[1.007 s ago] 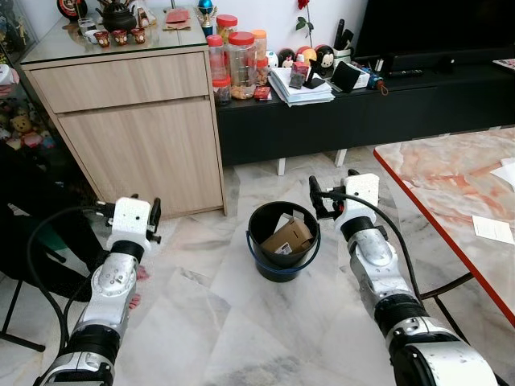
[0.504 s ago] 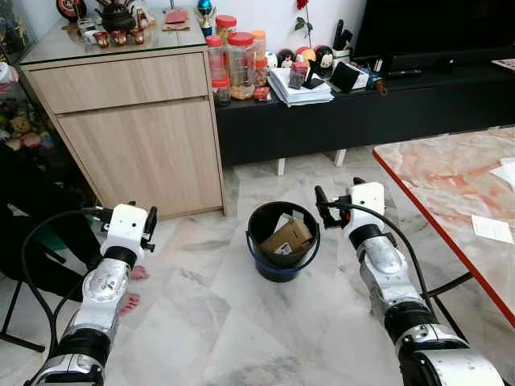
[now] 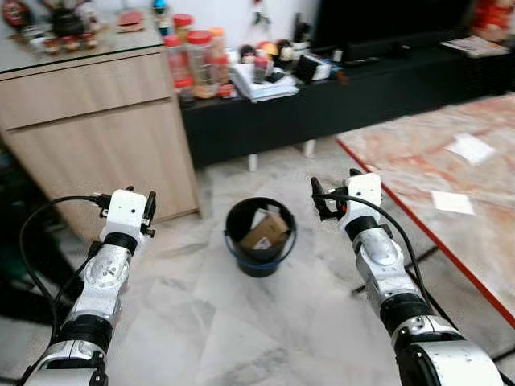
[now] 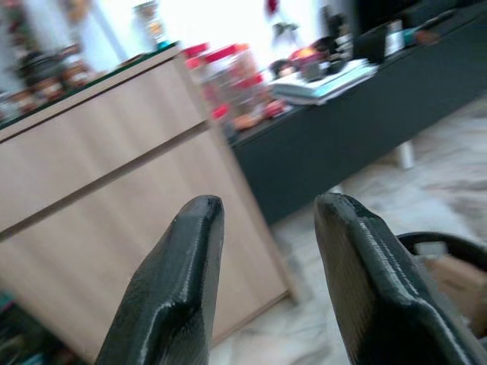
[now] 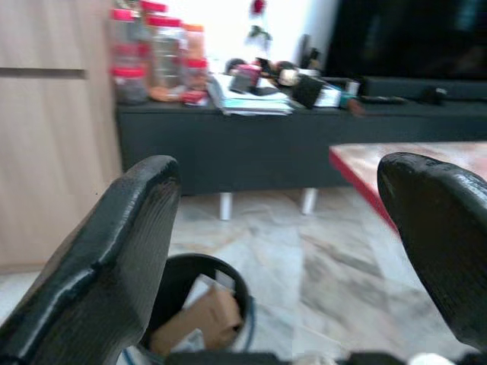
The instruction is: Picking trash to rubbish bin
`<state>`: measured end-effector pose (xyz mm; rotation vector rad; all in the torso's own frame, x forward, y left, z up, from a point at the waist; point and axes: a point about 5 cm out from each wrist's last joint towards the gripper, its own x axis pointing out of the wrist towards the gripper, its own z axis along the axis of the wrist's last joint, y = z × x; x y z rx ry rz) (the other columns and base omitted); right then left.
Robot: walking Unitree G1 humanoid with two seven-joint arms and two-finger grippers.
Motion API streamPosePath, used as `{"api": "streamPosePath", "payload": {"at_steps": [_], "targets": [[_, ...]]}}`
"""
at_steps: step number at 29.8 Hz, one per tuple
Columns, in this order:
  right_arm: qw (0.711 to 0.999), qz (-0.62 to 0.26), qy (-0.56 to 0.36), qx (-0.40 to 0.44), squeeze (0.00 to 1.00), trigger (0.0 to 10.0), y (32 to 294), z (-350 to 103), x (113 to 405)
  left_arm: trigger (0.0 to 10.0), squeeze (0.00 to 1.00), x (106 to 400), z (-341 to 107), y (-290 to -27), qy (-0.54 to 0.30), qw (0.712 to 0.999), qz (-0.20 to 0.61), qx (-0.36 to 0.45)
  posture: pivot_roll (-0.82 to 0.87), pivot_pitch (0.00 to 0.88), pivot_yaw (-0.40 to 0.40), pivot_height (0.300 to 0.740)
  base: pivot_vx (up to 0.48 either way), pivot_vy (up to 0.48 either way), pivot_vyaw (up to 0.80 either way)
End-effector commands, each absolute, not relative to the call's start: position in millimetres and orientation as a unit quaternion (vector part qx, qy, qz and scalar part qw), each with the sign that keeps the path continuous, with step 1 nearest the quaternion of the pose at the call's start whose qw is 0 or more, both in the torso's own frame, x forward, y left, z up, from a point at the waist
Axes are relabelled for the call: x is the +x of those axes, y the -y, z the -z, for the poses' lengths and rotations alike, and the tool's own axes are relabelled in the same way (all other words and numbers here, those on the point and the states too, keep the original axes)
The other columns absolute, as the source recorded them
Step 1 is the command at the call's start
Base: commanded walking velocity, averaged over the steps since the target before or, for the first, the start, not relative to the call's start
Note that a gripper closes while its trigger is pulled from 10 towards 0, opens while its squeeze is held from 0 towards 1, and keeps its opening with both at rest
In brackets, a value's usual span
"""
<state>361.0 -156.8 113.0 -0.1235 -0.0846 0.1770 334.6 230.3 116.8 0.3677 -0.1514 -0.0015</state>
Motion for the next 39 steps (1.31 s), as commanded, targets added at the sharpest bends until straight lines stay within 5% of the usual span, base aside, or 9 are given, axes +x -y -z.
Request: {"api": "streamPosePath", "payload": {"at_steps": [1,39], "targets": [[0.994,-0.089,0.042,-0.056,0.00,10.0,153.0,-115.5,363.4,10.0,0.00,335.4,-120.2,-232.3,0.082,0.979,-0.005,0.184,0.00,0.000,0.014,0.740,0.000,0.000,-0.80],[0.993,-0.089,0.052,-0.056,0.00,10.0,150.3,-121.0,365.3,10.0,0.00,331.8,-122.9,-228.0,0.097,0.976,-0.012,0.197,-0.02,0.000,0.015,0.740,0.000,-0.039,-0.80]]}}
